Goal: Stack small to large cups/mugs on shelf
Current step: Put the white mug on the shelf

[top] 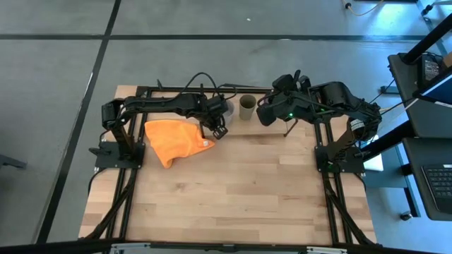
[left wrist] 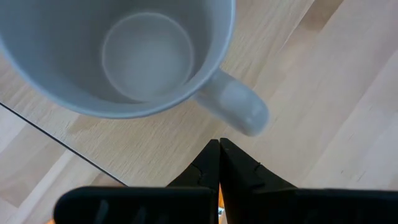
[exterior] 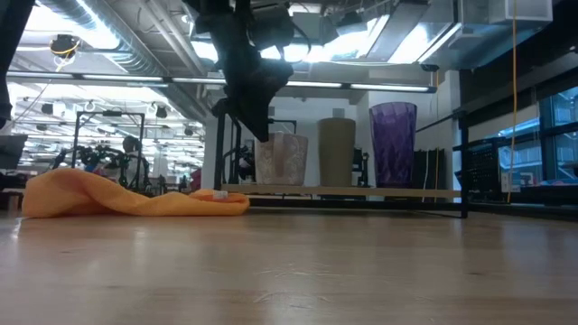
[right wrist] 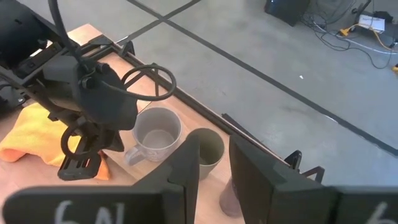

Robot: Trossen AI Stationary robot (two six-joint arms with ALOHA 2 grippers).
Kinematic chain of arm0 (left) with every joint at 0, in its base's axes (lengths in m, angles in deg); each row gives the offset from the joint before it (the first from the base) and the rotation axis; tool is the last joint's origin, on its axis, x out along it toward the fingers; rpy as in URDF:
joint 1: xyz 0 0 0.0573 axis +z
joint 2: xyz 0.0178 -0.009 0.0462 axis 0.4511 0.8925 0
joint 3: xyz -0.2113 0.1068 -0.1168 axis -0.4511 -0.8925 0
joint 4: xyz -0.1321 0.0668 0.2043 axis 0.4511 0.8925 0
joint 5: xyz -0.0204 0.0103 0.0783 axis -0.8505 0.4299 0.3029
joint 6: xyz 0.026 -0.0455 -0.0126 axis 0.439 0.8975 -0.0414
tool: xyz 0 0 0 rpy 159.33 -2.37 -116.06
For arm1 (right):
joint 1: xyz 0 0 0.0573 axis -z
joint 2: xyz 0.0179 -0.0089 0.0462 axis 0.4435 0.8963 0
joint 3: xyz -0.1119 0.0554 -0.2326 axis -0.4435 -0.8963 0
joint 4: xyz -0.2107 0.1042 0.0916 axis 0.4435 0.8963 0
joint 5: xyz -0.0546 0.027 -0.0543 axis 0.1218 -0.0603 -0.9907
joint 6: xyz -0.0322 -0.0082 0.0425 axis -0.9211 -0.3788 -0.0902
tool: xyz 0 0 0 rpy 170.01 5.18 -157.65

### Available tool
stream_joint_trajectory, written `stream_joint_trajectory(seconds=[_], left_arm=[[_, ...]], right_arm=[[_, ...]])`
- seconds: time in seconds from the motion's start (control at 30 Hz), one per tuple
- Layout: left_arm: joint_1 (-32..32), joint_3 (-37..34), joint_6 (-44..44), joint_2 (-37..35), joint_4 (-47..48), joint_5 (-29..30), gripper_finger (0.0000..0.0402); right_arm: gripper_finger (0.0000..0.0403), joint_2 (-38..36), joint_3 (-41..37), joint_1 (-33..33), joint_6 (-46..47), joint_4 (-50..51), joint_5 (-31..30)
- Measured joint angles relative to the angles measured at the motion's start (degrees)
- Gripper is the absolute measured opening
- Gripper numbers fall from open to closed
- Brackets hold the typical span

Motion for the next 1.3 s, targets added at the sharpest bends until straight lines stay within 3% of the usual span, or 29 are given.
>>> stream_joint_trajectory(seconds=[0.67,0.93,1.3], left_arm=[[-1.11,4.68,-2.1,0.33,5.09,-0.38,0.0],[-1.99,4.73,-10.77,0.33,6.38,-0.16,0.0],[-2.04,6.46,-12.49,0.28,9.99,0.23,0.0]], right_arm=[[0.0091,0.0,0.0,-0.01,1.31,0.01,-0.12],[0.0091,0.0,0.0,-0.01,1.31,0.01,-0.48],[0.0091,0.0,0.0,-0.01,1.66,0.01,-0.51]])
